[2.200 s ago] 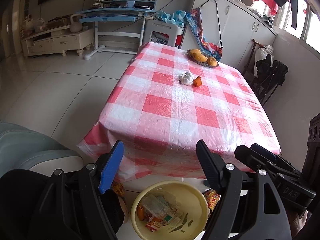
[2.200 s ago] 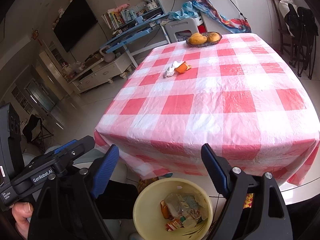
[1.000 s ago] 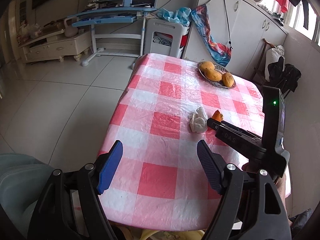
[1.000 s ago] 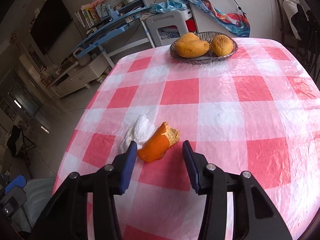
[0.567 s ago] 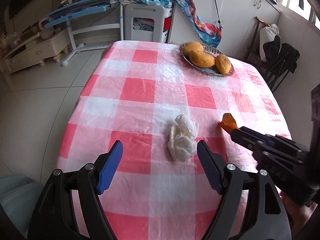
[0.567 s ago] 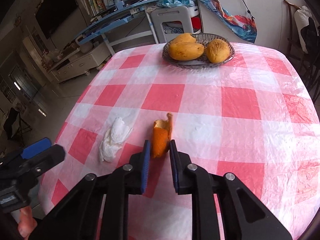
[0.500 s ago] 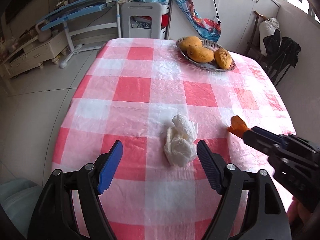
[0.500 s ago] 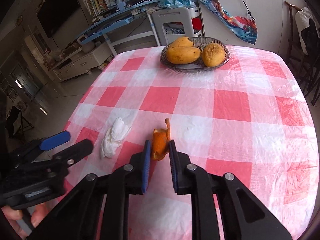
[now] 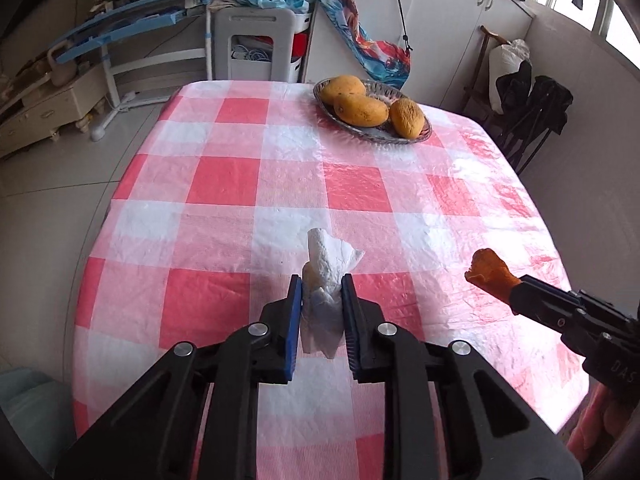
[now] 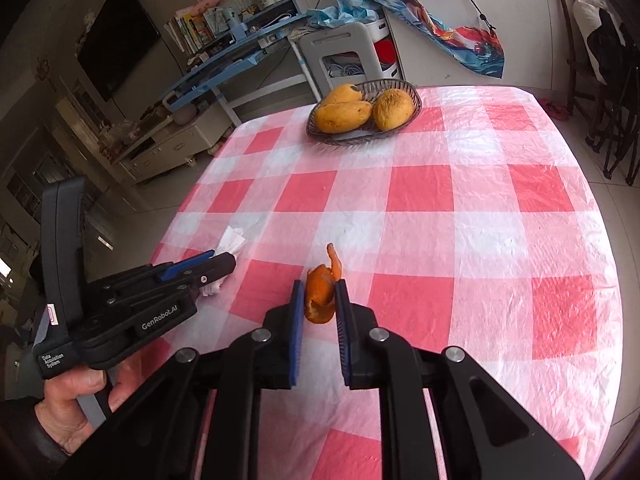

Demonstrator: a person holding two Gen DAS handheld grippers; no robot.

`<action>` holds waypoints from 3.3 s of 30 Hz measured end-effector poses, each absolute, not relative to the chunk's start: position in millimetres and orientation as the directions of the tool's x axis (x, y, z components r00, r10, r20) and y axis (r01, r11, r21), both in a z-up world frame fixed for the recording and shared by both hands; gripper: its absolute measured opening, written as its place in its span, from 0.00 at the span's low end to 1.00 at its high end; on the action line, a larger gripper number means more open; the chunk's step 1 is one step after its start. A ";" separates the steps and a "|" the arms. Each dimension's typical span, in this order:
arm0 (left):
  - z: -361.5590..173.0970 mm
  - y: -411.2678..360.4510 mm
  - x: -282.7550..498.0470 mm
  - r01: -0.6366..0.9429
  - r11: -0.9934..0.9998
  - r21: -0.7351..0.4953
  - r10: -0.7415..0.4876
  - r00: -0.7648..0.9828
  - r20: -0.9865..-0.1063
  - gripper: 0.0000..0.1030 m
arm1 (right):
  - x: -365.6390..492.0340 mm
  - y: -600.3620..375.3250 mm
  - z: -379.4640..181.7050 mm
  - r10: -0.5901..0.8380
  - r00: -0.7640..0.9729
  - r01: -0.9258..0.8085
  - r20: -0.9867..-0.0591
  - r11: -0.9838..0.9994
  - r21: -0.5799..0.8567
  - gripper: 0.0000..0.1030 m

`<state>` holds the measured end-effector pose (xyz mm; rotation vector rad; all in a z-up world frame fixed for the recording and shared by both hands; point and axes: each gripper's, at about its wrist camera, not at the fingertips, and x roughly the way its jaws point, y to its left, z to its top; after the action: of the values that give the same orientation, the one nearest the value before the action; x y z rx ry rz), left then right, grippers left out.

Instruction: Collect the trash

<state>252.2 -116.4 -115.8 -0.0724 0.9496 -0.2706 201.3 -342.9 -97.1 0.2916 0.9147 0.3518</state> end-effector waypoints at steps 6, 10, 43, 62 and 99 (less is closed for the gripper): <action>-84.5 -95.6 207.4 0.198 0.953 -0.228 -0.302 0.590 -0.749 0.18 | 170.9 -346.5 -79.4 0.492 0.580 -0.191 -0.650 0.857 0.478 0.15; -73.3 -79.3 170.6 0.194 0.949 -0.250 -0.317 0.607 -0.729 0.18 | 146.0 -341.9 -69.6 0.542 0.573 -0.219 -0.614 0.824 0.522 0.15; -107.1 -72.4 -47.1 0.192 0.978 -0.080 -0.171 0.529 -0.831 0.47 | -30.5 -300.5 -74.0 0.380 0.717 -0.156 -0.584 0.905 0.396 0.85; 11.7 -55.9 -84.6 0.085 0.993 0.079 -0.034 0.861 -0.508 0.87 | -90.0 -309.6 -10.5 0.128 0.929 -0.105 -0.347 0.991 0.085 0.93; -10.6 -43.2 -65.4 0.053 0.998 0.032 -0.026 0.825 -0.564 0.93 | -81.6 -308.0 -27.3 0.076 0.907 -0.061 -0.414 0.997 0.048 0.93</action>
<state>-65.4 -43.2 -10.6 0.0470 0.5985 -0.0423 -81.6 -308.0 -27.3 0.0341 0.4285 0.0706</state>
